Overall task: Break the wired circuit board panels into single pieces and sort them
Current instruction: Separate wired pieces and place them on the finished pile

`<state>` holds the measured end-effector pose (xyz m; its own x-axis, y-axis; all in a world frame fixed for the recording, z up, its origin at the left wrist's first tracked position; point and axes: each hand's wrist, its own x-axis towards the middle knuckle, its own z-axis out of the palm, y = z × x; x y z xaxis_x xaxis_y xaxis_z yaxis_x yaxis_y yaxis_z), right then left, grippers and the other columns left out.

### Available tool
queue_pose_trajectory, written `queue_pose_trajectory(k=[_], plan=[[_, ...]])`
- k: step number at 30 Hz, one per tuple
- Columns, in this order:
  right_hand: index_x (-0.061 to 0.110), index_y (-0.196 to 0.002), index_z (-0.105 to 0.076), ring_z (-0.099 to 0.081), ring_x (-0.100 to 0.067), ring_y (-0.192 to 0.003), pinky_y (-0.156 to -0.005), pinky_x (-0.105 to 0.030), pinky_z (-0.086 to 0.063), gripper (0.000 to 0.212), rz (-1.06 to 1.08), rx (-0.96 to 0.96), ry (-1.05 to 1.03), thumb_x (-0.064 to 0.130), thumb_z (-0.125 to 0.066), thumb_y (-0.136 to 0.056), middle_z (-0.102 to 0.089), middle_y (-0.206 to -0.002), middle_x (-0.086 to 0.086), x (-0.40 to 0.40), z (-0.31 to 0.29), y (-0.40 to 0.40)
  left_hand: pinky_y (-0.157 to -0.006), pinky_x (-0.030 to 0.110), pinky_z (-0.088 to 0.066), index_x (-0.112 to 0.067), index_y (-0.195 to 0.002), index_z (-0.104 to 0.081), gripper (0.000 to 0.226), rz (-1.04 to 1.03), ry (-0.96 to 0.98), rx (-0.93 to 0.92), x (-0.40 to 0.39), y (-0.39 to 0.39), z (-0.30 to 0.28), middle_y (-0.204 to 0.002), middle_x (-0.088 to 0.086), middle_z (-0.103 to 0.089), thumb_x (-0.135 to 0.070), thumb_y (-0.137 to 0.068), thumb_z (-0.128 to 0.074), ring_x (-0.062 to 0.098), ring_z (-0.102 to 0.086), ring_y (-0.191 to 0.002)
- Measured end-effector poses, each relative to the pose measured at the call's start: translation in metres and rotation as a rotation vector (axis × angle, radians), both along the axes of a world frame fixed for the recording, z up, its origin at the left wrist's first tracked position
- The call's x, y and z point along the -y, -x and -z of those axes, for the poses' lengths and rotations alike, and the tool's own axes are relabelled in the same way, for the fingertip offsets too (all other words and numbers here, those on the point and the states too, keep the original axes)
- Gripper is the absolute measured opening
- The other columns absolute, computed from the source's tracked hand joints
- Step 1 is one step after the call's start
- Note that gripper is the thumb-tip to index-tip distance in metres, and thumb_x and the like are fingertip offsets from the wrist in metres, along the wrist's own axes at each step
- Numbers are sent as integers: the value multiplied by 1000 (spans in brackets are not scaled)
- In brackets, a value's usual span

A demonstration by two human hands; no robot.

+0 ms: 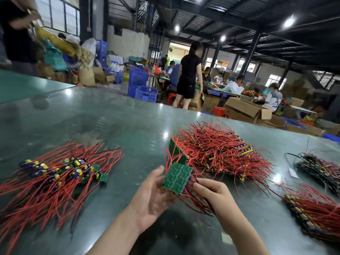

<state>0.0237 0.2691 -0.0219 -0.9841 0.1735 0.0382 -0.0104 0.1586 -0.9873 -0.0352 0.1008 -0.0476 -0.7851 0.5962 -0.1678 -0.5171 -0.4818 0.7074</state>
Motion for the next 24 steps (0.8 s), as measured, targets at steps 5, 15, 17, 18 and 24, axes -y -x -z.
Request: queue_pose_trajectory(k=[5, 15, 17, 18, 24], plan=[[18, -94, -73, -64, -16, -78, -76, -34, -50, 21, -7, 12, 29, 20, -54, -85, -72, -87, -7, 3, -4, 0, -63, 28, -55, -10, -106, -67, 42, -29, 82, -64, -7, -10, 3, -96, 11, -71, -18, -64, -68, 17, -66, -70], [13, -75, -73, -55, 5, -59, -61, -9, -41, 10, 94, -157, -205, 19, -70, -83, -65, -60, 11, 15, -12, -10, -77, 33, -53, -3, -101, -69, 40, -131, 28, -269, -9, -19, -2, -104, 23, -69, -8, -62, -64, 26, -65, -87], [14, -75, -74, -57, 5, -60, -61, -9, -42, 8, 103, -150, -199, 17, -71, -81, -68, -62, 11, 16, -12, -10, -75, 31, -56, -4, -97, -71, 36, -173, 11, -287, -12, -19, 0, -103, 22, -70, -6, -61, -66, 25, -67, -85], [13, -76, -75, -60, 4, -62, -62, -10, -44, 8, 109, -149, -183, 17, -71, -82, -70, -65, 8, 17, -11, -9, -74, 29, -57, -4, -98, -71, 36, -212, -4, -288, -13, -20, 1, -102, 21, -70, -8, -62, -65, 24, -68, -85], [10, -77, -73, -58, 2, -59, -60, -12, -45, 12, 141, -175, 2, 10, -65, -87, -67, -61, 8, 27, -7, -9, -79, 32, -55, -6, -99, -72, 42, -339, 28, -337, -21, -24, 6, -102, 15, -72, -29, -64, -69, 20, -69, -89]])
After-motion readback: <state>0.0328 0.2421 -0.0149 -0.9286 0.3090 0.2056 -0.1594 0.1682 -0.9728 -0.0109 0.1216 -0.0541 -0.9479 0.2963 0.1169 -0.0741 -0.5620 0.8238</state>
